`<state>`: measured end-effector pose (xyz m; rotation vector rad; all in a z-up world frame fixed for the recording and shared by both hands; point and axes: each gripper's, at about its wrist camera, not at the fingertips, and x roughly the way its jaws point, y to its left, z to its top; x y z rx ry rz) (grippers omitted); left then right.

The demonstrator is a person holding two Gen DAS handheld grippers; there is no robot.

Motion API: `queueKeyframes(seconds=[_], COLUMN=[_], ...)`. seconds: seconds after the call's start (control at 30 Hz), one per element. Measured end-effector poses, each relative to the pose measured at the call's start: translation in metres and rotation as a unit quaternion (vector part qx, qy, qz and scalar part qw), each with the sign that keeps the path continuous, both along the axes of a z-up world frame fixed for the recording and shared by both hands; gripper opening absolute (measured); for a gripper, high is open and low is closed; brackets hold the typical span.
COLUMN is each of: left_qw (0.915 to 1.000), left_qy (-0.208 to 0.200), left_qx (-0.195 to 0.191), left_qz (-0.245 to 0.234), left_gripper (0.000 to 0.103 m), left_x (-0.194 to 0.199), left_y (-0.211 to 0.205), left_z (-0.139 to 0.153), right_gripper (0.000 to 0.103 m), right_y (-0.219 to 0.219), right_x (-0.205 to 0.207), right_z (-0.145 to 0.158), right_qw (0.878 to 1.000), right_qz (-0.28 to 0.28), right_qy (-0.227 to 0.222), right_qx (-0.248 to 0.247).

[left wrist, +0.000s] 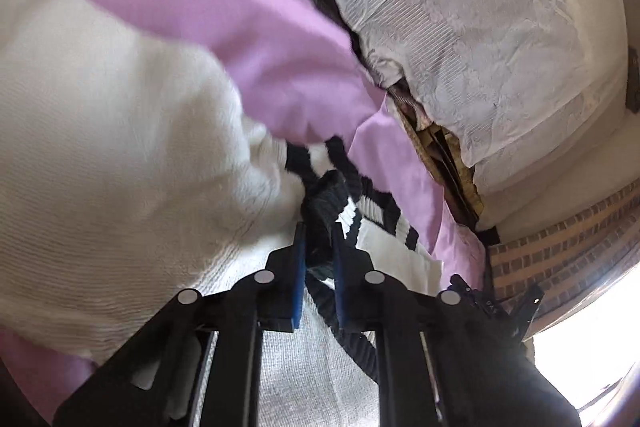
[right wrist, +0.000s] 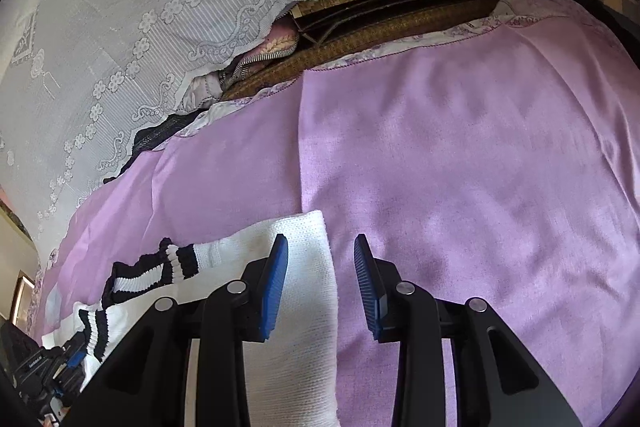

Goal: Fold small clothes

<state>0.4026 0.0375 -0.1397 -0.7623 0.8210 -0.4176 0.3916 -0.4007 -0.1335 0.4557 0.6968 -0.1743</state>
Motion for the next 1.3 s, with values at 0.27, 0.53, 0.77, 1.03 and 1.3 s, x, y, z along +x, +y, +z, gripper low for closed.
queueKeyframes(seconds=[0.27, 0.53, 0.77, 1.03, 1.3], left_qw=[0.9983, 0.9977, 0.9979, 0.9973, 0.9986], left_qy=[0.032, 0.033, 0.034, 0.033, 0.030], left_qx=[0.035, 0.051, 0.048, 0.064, 0.020], left_qz=[0.035, 0.031, 0.028, 0.013, 0.038], left_gripper=[0.011, 0.012, 0.013, 0.014, 0.056], left_x=[-0.012, -0.009, -0.008, -0.007, -0.053], left_y=[0.013, 0.010, 0.013, 0.010, 0.054], left_z=[-0.010, -0.011, -0.013, -0.013, 0.001], right_gripper=[0.034, 0.034, 0.034, 0.035, 0.085], right_y=[0.008, 0.008, 0.016, 0.033, 0.057], right_x=[0.013, 0.014, -0.010, -0.034, -0.062], right_z=[-0.012, -0.018, -0.006, -0.024, -0.025], right_qw=[0.999, 0.998, 0.999, 0.995, 0.992], right_qz=[0.016, 0.011, 0.022, 0.029, 0.059], right_qy=[0.043, 0.049, 0.036, 0.063, 0.079], right_qx=[-0.024, -0.028, -0.033, -0.066, -0.074])
